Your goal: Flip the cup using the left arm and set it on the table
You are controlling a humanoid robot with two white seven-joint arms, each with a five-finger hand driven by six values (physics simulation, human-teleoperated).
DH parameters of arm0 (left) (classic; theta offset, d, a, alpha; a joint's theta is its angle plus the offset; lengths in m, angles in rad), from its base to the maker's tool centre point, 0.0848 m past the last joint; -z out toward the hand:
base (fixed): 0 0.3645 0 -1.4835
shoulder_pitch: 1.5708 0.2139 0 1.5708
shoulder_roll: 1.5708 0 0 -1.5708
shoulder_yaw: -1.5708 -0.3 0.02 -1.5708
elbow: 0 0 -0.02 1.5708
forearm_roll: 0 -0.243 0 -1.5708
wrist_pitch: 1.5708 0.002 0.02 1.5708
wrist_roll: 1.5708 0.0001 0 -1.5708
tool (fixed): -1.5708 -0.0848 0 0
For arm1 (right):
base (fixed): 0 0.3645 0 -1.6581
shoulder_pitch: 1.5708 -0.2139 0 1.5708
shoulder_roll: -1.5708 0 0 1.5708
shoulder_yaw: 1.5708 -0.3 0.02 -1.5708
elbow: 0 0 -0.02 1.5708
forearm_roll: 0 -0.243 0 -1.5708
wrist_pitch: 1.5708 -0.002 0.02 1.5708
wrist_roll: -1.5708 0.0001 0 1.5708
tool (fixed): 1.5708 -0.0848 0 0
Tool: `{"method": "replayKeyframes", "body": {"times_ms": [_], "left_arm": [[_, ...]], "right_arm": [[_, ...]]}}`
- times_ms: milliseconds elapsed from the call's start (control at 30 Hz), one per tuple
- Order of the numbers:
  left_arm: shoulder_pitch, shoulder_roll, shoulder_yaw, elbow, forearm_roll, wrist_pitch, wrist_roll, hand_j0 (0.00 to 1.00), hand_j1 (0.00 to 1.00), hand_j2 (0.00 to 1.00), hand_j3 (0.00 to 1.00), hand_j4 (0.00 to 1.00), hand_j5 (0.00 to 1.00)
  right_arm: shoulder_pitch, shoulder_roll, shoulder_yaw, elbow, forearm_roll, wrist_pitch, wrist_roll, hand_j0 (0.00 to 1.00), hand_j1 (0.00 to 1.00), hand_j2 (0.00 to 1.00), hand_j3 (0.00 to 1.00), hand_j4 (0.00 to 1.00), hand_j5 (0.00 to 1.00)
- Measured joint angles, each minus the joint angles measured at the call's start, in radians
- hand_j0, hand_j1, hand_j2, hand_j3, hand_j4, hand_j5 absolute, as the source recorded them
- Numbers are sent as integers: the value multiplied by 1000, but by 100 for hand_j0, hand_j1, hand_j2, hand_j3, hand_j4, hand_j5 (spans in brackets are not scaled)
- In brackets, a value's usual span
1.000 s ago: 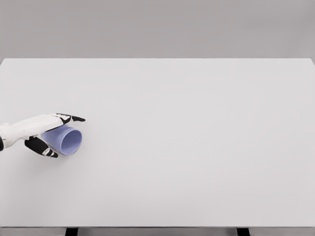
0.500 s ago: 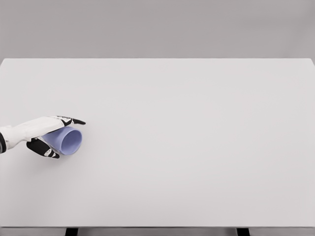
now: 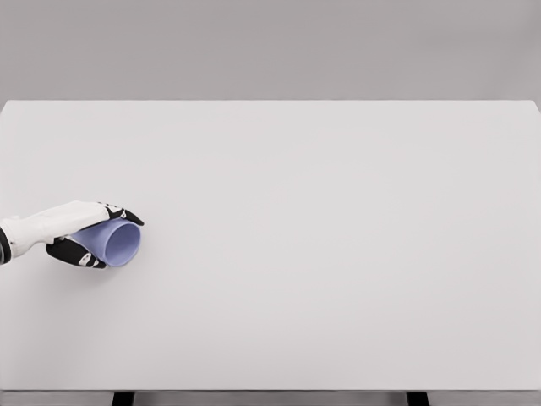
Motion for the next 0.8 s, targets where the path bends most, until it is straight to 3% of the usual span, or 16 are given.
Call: {"method": "replayKeyframes", "body": {"times_ms": [200, 367, 600, 800], "left_arm": [[-11, 0, 5, 1, 3, -1, -4, 65, 65, 65, 65, 65, 65], [-32, -2, 12, 1, 13, -1, -5, 66, 66, 66, 66, 66, 66], [-69, -7, 16, 0, 92, -2, -5, 66, 66, 66, 66, 66, 66], [-110, -54, 19, 0, 124, 1, -5, 67, 67, 67, 67, 67, 67]], "right_arm": [[0, 0, 0, 0, 0, 0, 0, 100, 100, 100, 100, 100, 100], [0, 0, 0, 0, 0, 0, 0, 100, 100, 100, 100, 100, 100], [0, 0, 0, 0, 0, 0, 0, 100, 100, 100, 100, 100, 100], [0, 0, 0, 0, 0, 0, 0, 100, 100, 100, 100, 100, 100]]}}
